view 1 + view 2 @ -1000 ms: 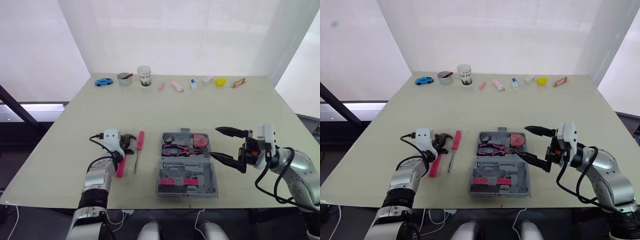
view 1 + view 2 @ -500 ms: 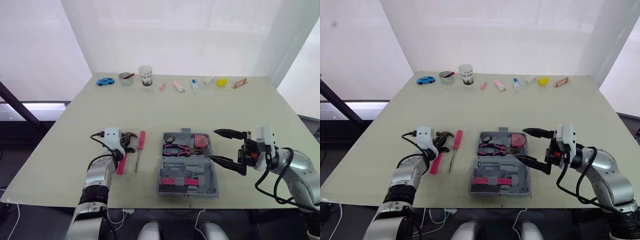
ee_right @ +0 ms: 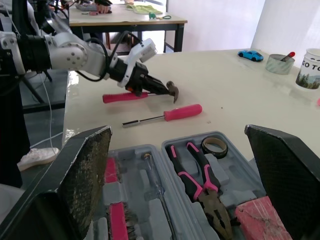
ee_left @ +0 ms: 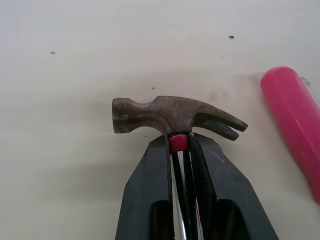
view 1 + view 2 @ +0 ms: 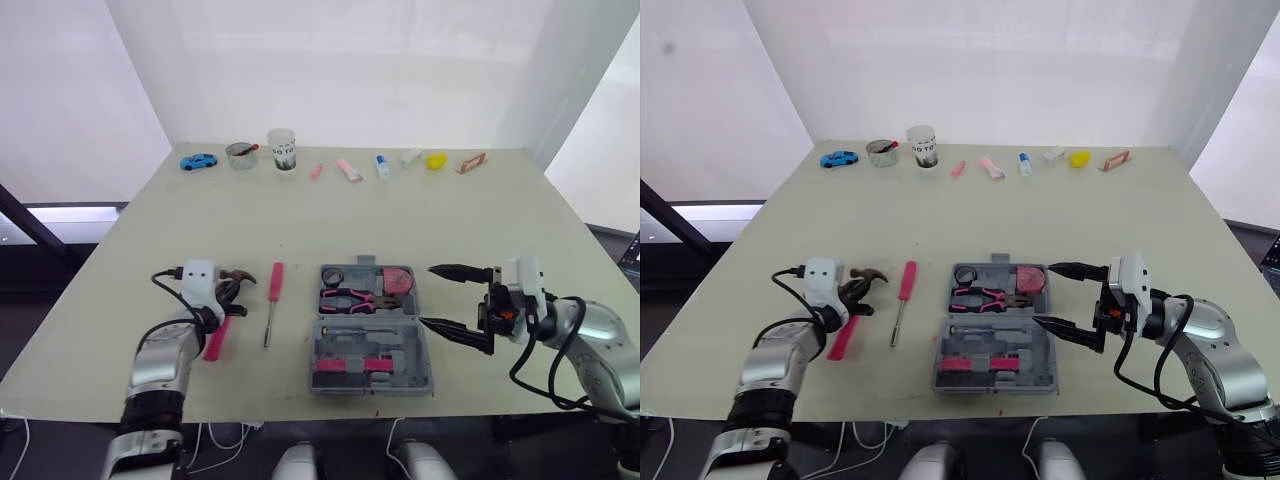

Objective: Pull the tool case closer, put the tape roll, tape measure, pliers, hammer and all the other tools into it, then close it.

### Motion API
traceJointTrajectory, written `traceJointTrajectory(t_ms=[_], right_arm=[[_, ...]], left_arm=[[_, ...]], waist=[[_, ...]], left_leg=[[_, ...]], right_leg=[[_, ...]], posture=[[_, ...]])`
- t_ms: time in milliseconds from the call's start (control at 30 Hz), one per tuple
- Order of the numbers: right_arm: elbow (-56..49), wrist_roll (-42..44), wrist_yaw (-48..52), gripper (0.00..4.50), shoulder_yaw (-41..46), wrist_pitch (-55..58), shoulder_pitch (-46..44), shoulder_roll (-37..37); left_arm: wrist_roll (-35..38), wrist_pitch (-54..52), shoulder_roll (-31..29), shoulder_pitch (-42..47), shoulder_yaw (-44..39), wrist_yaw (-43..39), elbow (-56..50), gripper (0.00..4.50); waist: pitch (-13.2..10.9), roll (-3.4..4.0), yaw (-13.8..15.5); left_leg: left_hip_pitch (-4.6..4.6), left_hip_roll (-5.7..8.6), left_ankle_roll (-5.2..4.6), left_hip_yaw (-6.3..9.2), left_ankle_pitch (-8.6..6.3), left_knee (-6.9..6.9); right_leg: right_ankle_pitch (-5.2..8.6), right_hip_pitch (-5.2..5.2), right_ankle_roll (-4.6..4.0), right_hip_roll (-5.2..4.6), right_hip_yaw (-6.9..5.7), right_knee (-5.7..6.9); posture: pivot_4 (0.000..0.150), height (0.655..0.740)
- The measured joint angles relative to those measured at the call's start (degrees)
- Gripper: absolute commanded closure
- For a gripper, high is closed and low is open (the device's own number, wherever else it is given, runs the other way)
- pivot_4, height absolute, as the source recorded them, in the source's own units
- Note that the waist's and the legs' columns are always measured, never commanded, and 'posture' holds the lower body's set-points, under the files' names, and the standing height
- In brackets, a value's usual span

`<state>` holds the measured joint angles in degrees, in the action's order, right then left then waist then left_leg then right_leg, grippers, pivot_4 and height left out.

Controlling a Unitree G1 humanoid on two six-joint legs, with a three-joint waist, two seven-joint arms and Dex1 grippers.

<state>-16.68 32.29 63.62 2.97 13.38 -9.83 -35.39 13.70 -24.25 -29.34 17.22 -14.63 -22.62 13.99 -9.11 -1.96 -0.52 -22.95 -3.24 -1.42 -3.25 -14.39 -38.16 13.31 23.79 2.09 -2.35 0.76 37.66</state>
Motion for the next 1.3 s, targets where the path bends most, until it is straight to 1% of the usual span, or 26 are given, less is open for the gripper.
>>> traceJointTrajectory(t_ms=[33,67,167,267,333,467,633,767,900,967,1100,1200,1233,1300], right_arm=[[0.0,0.0,0.0,0.00,0.0,0.0,0.0,0.0],[0.1,0.0,0.0,0.00,0.0,0.0,0.0,0.0],[0.3,0.0,0.1,0.00,0.0,-0.1,0.0,0.0],[1.0,0.0,1.0,0.00,0.0,-0.1,0.0,0.0],[1.4,0.0,1.1,0.00,0.0,-0.1,0.0,-0.2],[1.6,0.0,1.2,0.00,0.2,-0.4,0.2,-0.5],[1.1,0.0,0.8,0.00,1.0,-0.5,2.8,-1.0],[0.0,0.0,0.0,0.00,2.8,-0.5,4.7,-1.8],[-1.0,0.3,-1.4,0.00,4.6,-0.4,6.4,-1.8],[-1.2,0.4,-1.7,0.00,5.0,-0.4,6.9,-1.8],[-1.7,0.4,-2.6,0.00,6.1,-0.4,8.4,-1.9],[-1.9,0.5,-2.8,0.00,7.2,-0.4,9.0,-2.5],[-2.0,0.6,-2.6,0.00,8.3,-0.4,9.9,-3.2],[-2.0,0.6,-2.5,0.00,9.2,-0.4,10.6,-3.7]], left_arm=[[0.0,-0.1,-0.2,-0.1,0.0,-0.2,-0.3,4.39],[0.0,-0.2,-2.7,-1.7,1.1,-2.9,-3.4,4.39],[0.0,-0.5,-3.3,-2.0,1.5,-4.8,-5.3,4.39],[2.5,-3.3,-6.6,-2.3,2.6,-11.0,-10.4,4.39],[4.1,-6.2,-10.2,-1.3,4.0,-15.2,-13.3,4.39],[4.9,-8.9,-12.8,1.8,6.4,-19.7,-17.7,4.39],[6.8,-11.5,-11.5,7.3,12.0,-23.5,-21.3,4.39],[6.7,-12.7,-10.3,12.0,16.6,-26.1,-21.1,4.39],[4.9,-12.5,-8.5,18.5,24.7,-31.0,-17.9,4.39],[3.9,-11.7,-7.5,20.6,26.9,-32.6,-15.9,4.39],[3.1,-10.5,-2.4,28.2,30.3,-36.7,-7.4,4.39],[2.3,-10.3,-0.2,31.2,32.1,-38.8,-5.3,4.39],[1.6,-10.4,0.7,31.9,33.8,-39.9,-5.2,4.39],[1.0,-10.4,1.3,32.0,35.4,-40.8,-5.2,4.39]], waist=[[0.0,-0.03,0.0],[0.0,-0.05,0.0],[-0.1,-0.02,0.1],[-0.3,-0.17,0.1],[-0.3,-0.16,0.0],[-0.4,-0.10,0.1],[-0.4,-0.11,0.6],[-0.4,-0.10,0.5],[-0.4,-0.10,0.5],[-0.4,-0.09,0.4],[-0.4,-0.10,0.6],[-0.4,-0.09,0.6],[-0.4,-0.09,0.7],[-0.4,-0.09,0.5]], left_leg=[[-0.01,0.00,0.00,0.00,0.00,0.00],[-0.03,0.00,0.01,-0.01,-0.01,0.01],[-0.03,0.02,0.01,0.03,-0.01,0.02],[-0.04,0.02,0.01,0.05,-0.01,0.01],[-0.05,0.04,0.01,0.11,-0.01,0.01],[-0.05,0.10,0.01,0.17,-0.01,0.01],[-0.11,0.17,0.01,0.01,-0.01,-0.01],[-0.10,0.16,0.01,-0.03,0.00,-0.01],[-0.11,0.17,0.01,0.01,0.00,-0.02],[-0.10,0.17,0.01,0.00,0.00,-0.03],[-0.19,0.16,0.00,0.09,0.00,-0.10],[-0.22,0.17,0.00,0.08,0.00,-0.12],[-0.23,0.17,0.00,0.09,0.00,-0.12],[-0.23,0.17,0.00,0.12,0.00,-0.11]], right_leg=[[0.00,0.00,0.00,0.00,-0.01,-0.01],[0.02,0.01,-0.04,-0.04,0.00,-0.06],[0.12,0.02,-0.20,-0.16,-0.03,-0.06],[0.12,0.04,-0.21,-0.24,-0.06,-0.07],[0.12,0.05,-0.21,-0.24,-0.07,-0.07],[0.13,0.05,-0.19,-0.25,-0.06,-0.08],[0.13,0.04,-0.11,-0.22,-0.09,-0.08],[0.04,0.04,0.05,-0.12,-0.04,-0.07],[0.05,0.04,0.07,-0.05,-0.02,-0.06],[0.05,0.04,0.08,-0.02,0.02,-0.06],[0.05,0.05,0.08,0.03,-0.03,-0.06],[0.06,0.05,0.10,0.03,-0.01,-0.09],[0.07,0.05,0.12,0.03,0.00,-0.09],[0.09,0.06,0.14,0.06,0.01,-0.09]], posture=[[0.150,0.7400],[0.150,0.7400],[0.150,0.7400],[0.150,0.7400],[0.150,0.7400],[0.150,0.7400],[0.150,0.7400],[0.150,0.7400],[0.150,0.7400],[0.150,0.7400],[0.150,0.7400],[0.150,0.7400],[0.150,0.7400],[0.150,0.7400]])
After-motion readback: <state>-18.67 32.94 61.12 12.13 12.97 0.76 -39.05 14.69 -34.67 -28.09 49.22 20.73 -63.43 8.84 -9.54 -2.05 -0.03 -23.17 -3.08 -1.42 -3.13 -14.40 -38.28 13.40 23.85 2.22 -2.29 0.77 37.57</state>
